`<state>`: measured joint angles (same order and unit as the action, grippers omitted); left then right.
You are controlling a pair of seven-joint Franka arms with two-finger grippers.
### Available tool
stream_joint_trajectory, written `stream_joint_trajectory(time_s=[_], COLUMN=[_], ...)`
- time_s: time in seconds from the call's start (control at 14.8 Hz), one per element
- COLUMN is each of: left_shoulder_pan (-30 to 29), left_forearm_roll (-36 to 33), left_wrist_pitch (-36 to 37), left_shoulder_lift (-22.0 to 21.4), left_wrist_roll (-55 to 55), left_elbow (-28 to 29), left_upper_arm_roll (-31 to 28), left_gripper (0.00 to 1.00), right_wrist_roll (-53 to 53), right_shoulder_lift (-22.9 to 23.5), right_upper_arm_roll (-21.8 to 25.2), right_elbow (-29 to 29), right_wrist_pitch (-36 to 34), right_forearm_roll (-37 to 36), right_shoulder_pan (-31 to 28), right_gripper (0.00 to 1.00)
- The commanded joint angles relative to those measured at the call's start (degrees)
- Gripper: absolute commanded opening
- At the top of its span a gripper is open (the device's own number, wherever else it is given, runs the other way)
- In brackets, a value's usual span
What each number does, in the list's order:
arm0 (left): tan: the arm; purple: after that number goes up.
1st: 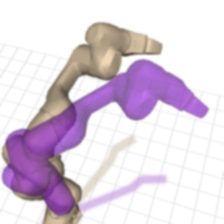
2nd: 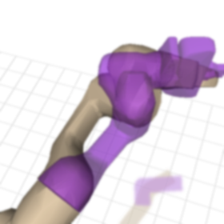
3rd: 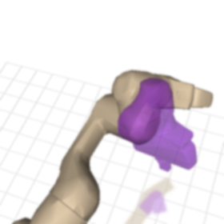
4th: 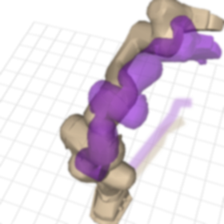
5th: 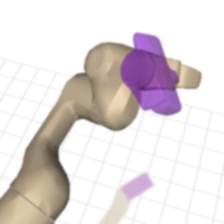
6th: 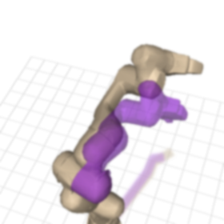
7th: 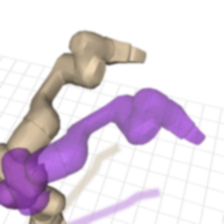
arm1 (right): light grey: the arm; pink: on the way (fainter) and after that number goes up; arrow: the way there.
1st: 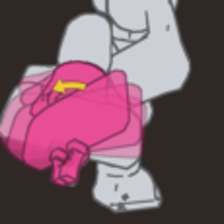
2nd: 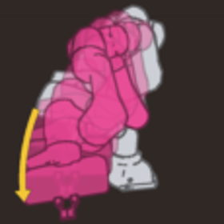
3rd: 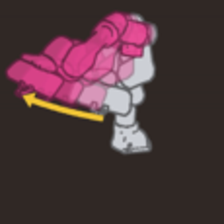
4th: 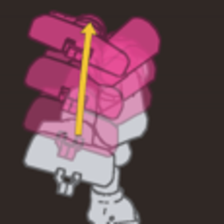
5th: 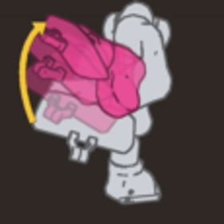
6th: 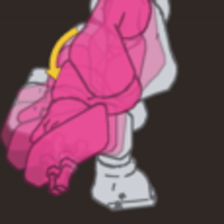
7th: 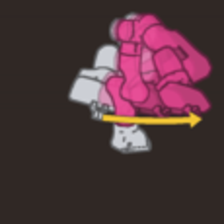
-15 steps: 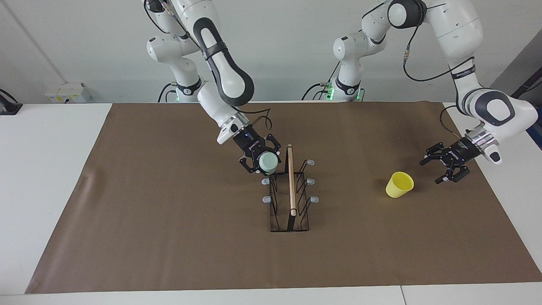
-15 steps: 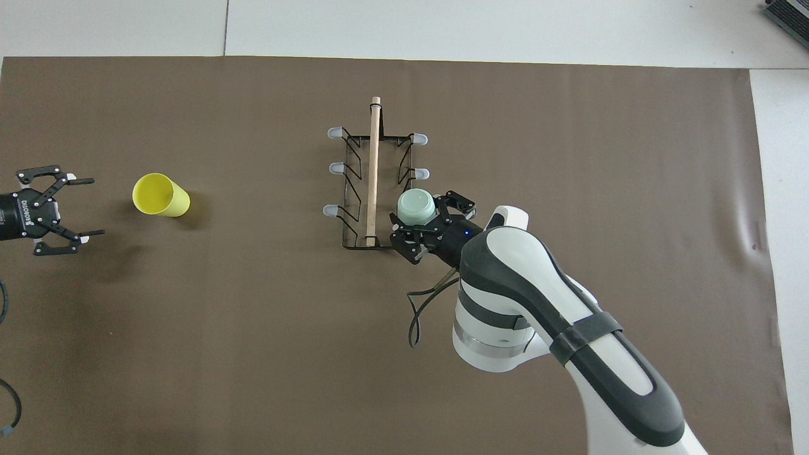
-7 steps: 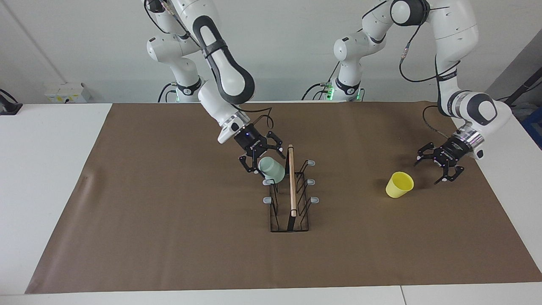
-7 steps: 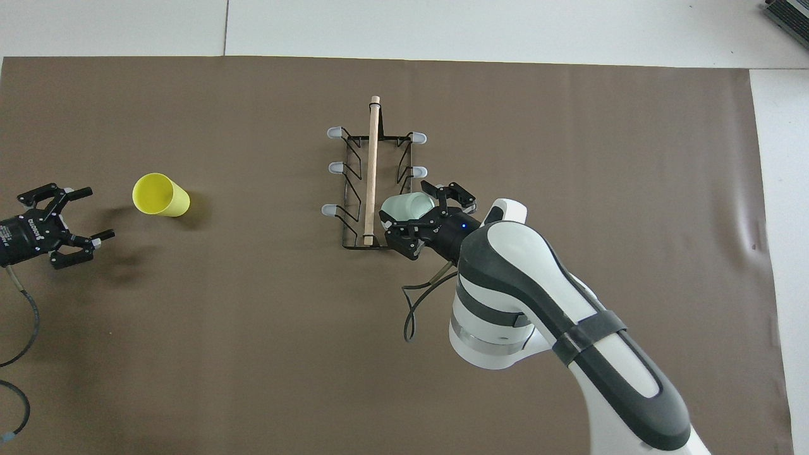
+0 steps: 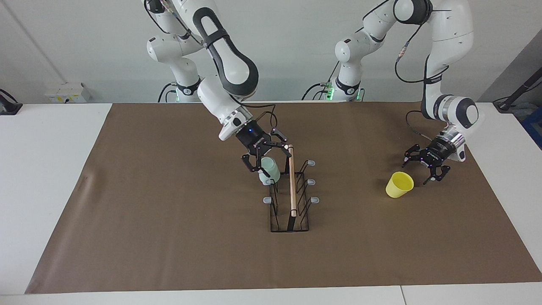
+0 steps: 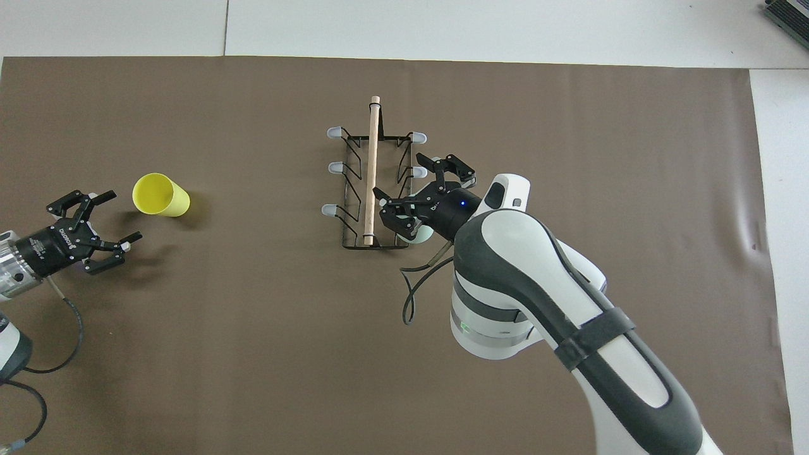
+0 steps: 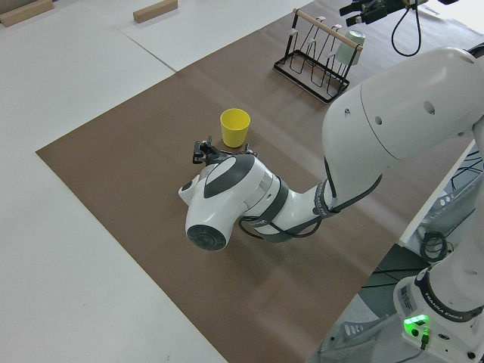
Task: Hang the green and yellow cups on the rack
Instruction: 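Grasp the yellow cup with the left gripper while the right gripper withdraws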
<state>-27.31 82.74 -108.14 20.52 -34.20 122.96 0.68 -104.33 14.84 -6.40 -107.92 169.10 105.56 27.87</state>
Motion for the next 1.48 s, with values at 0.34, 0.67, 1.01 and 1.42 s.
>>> stream_joint_trajectory(time_s=[0.34, 0.67, 1.01, 1.42], left_shoulder_pan=[2.0, 3.0, 4.2, 5.2], left_forearm_roll=[7.7, 9.9, 12.5, 16.0], left_wrist_pitch=[-0.5, -0.7, -2.8, -3.6], left_shoulder_lift=[-1.3, -0.1, 1.5, 3.7], left_wrist_roll=[6.2, 7.9, 8.3, 8.5], left_elbow=[4.3, 4.4, 2.7, 1.3], left_upper_arm_roll=[1.2, 1.2, 1.1, 1.1], left_gripper=[1.00, 1.00, 1.00, 1.00], right_wrist_roll=[0.3, 0.5, 0.4, 2.5], right_shoulder_lift=[1.8, 1.2, 0.8, -3.3], right_upper_arm_roll=[-0.2, 0.1, 0.2, 0.3], right_elbow=[0.0, -1.0, 0.1, 0.1], right_wrist_pitch=[-9.3, -20.3, -33.7, -43.3], right_forearm_roll=[-28.0, -47.2, -62.5, -74.9], right_shoulder_pan=[-8.6, -15.8, -22.7, -25.0], right_gripper=[1.00, 1.00, 1.00, 1.00])
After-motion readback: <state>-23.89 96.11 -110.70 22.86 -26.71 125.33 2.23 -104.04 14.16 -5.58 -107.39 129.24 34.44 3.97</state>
